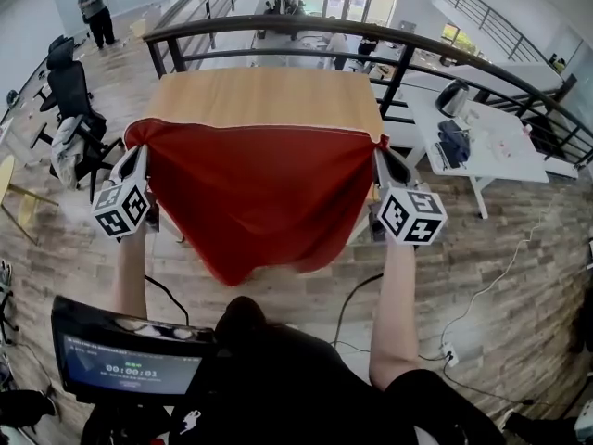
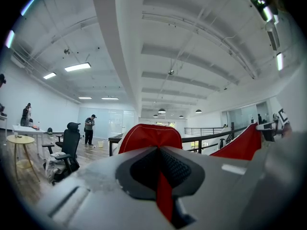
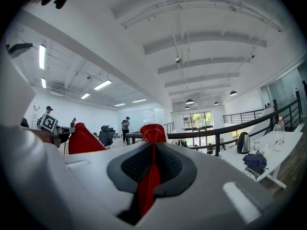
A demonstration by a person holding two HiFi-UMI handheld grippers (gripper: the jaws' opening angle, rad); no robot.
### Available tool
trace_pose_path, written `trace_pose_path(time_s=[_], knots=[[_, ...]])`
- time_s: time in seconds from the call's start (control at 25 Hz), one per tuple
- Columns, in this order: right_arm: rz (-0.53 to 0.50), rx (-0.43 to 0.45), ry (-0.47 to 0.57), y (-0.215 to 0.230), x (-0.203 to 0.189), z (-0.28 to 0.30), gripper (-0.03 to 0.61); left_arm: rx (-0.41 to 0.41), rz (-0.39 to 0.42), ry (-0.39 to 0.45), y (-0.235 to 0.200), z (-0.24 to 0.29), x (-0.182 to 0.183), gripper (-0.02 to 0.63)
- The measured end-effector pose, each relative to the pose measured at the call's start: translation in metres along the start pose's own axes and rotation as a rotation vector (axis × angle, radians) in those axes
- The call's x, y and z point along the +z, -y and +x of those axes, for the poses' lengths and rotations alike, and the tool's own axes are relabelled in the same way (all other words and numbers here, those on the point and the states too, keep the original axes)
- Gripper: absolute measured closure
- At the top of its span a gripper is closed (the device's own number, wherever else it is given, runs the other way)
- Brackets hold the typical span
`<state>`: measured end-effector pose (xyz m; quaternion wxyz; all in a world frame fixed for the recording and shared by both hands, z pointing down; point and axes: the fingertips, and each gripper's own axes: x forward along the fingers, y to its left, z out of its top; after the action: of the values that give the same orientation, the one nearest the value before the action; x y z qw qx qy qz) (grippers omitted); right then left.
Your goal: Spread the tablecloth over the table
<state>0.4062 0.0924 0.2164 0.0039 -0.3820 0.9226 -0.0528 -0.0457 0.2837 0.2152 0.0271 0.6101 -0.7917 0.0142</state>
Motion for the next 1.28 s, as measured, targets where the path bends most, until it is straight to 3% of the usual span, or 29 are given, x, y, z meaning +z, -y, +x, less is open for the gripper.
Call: trace_pose_path(time_s=[0.48, 0.68, 0.96, 1.12, 1.28], knots=[[-0.026, 0.035, 0.065, -0.002, 0.035, 0.017, 0.56, 0.022, 0.029, 0.074, -0.012, 0.015, 0.039, 0.6], [-0.039, 0.016, 0.083, 0.018, 0.04, 0.099, 0.56, -0.007, 0.02, 0.094, -0.037, 0.106, 0.043, 0.6], [-0.026, -0.103, 0.138, 0.053, 0.074, 0.207, 0.56, -0.03, 0.004, 0.124, -0.108, 0.221, 0.083, 0.6], [-0.033, -0.175, 0.118, 0.076, 0.077, 0.25, 0.56, -0.044, 0.036, 0.092, -0.13, 0.272, 0.086, 0.6], [-0.061, -0.244, 0.07, 0.082, 0.068, 0.333, 0.56, -0.065, 0.035, 0.022, -0.175, 0.356, 0.06, 0.6]])
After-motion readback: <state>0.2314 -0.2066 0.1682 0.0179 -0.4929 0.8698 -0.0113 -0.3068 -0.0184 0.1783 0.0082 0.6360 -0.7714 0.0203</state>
